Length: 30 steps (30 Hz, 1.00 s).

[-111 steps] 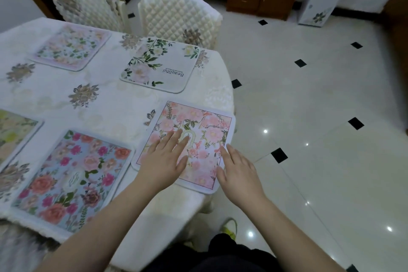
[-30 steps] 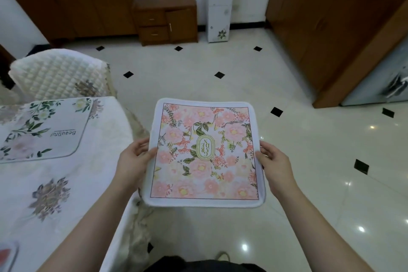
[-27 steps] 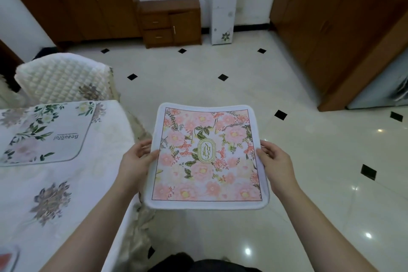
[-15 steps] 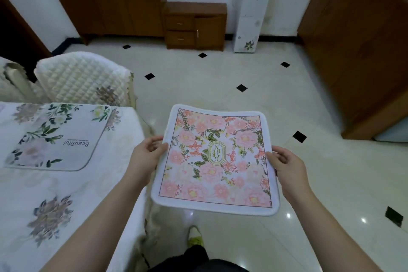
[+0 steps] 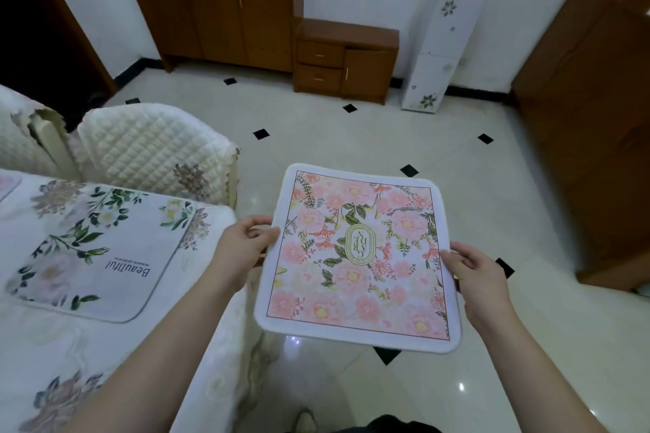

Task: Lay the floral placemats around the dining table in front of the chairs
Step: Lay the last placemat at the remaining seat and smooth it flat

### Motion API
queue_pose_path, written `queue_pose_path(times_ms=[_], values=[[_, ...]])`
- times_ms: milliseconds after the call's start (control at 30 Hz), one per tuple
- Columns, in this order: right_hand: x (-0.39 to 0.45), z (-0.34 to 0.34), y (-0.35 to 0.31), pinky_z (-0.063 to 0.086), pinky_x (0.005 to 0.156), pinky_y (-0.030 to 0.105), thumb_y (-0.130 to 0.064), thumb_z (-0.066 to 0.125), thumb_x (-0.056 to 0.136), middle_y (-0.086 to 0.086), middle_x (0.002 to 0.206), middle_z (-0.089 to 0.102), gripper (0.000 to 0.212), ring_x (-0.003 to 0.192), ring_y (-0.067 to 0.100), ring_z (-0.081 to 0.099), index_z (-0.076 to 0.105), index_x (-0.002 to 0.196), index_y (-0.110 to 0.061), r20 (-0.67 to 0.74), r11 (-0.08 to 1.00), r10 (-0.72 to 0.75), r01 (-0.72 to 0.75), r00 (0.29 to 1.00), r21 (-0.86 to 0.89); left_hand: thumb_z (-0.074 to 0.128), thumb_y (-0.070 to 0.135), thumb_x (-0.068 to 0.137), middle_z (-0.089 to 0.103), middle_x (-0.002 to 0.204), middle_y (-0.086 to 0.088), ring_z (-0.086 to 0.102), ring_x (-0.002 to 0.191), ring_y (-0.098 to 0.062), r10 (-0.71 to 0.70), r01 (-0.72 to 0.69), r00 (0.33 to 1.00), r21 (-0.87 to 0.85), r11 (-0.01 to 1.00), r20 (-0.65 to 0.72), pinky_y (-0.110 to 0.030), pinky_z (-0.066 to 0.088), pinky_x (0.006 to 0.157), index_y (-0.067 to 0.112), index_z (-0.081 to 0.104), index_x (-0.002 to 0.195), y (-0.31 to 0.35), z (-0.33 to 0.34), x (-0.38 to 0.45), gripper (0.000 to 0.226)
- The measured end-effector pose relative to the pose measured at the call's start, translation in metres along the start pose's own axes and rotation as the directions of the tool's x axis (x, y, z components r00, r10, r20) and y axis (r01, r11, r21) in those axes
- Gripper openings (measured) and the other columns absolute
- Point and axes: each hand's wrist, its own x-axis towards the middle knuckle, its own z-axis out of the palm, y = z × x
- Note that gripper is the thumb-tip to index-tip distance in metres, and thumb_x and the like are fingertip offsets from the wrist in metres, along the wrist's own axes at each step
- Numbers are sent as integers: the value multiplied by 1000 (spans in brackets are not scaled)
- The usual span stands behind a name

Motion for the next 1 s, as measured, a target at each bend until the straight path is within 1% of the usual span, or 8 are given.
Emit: queue_pose_path(times_ms=[200,267,433,500,633,767,933,1000], values=[[66,21,-14,55,56,26,-9,66,92,8,89,77,19,70,18,73,70,110,-11,46,1000,23,-24,999,18,69,9,90,74,69,2,69,55,-14,-50,49,996,-4,999,-69,-25,53,47,16,68,96,10,15,51,10],[96,25,-21,55,58,28,-9,66,91,9,89,77,20,71,20,73,70,111,-11,64,999,26,-28,998,32,69,9,90,75,74,-3,70,58,-17,-42,42,996,4,999,-76,-27,54,50,14,69,99,18,24,71,11],[172,24,-43,56,58,31,-10,67,91,8,88,78,19,72,22,73,70,109,-13,144,999,26,-32,989,37,71,11,88,75,79,-10,72,61,-21,-24,23,992,-11,1000,-122,-27,54,49,13,71,101,44,55,115,12],[202,23,-52,56,57,30,-11,68,90,8,88,78,18,72,23,74,70,107,-15,170,999,40,-45,985,26,70,10,89,76,78,-7,71,62,-21,-26,26,990,-7,1000,-137,-28,55,51,14,71,100,55,68,130,12],[252,33,-67,54,52,25,-10,68,89,6,86,78,17,68,17,73,70,106,-15,236,999,45,-48,971,9,70,7,88,76,73,-2,71,59,-18,-32,24,979,-42,999,-203,-28,56,50,15,70,97,71,83,156,12],[289,62,-79,54,53,26,-8,67,90,4,83,78,17,66,15,71,69,106,-13,291,999,47,-49,956,1,70,7,88,75,77,-4,69,58,-18,-54,38,963,-65,997,-264,-28,56,52,15,70,98,83,79,177,12],[329,113,-93,54,58,28,-6,65,91,8,90,77,18,69,16,71,68,108,-10,357,999,50,-46,933,-20,67,6,90,72,87,-9,67,62,-20,-70,38,949,-108,993,-309,-29,55,57,11,69,103,92,59,213,15],[346,139,-100,54,59,27,-5,65,91,8,90,76,18,68,14,70,68,109,-10,373,999,50,-42,926,-31,67,6,89,73,82,-5,66,61,-18,-74,31,940,-132,991,-334,-26,55,58,12,70,102,95,48,232,14]])
